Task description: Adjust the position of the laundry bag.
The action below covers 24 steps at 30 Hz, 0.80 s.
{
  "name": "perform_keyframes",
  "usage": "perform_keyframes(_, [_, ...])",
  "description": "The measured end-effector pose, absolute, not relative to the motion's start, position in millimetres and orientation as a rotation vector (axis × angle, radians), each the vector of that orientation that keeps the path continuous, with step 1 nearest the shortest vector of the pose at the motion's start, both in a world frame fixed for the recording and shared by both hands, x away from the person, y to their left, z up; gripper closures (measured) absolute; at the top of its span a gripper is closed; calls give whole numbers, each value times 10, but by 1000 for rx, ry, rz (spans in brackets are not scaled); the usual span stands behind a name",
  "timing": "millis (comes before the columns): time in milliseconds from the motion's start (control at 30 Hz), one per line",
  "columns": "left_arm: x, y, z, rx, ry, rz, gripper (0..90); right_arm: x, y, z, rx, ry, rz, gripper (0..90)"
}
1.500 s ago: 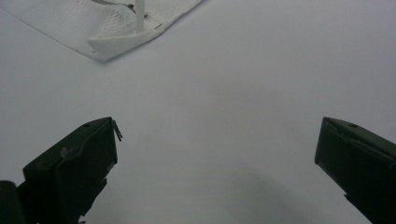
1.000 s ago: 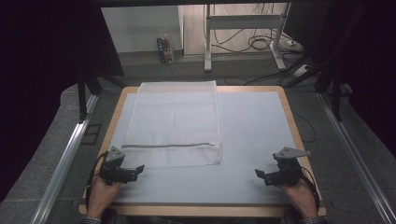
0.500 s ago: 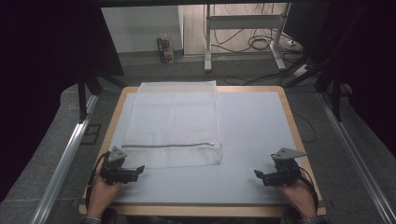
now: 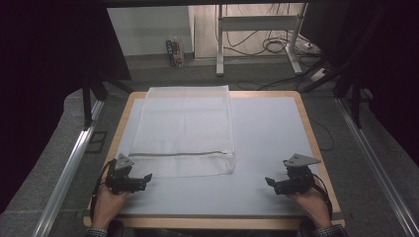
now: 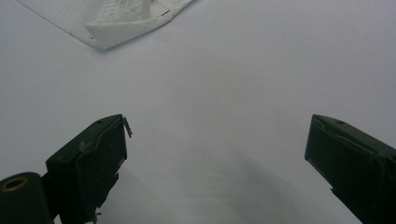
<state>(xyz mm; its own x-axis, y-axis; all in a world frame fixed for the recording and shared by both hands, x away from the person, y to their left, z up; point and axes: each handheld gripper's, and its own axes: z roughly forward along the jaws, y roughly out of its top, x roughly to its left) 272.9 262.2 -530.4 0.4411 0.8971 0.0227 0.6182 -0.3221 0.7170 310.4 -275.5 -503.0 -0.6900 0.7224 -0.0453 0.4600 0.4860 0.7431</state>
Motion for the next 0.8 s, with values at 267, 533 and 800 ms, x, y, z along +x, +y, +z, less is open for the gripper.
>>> perform_keyframes(267, [2784, 2653, -5275, 2038, 1266, 559, 43, 3174, -2652, -5015, 998, 2384, 1052, 101])
perform_keyframes(533, [2863, 2705, -5264, 2009, 1298, 573, 72, 3238, -2526, -4994, 979, 2387, 1044, 182])
perform_keyframes(800, [2996, 2750, -5249, 1971, 1346, 579, 161, 3356, -2430, -4949, 978, 2396, 1077, 306])
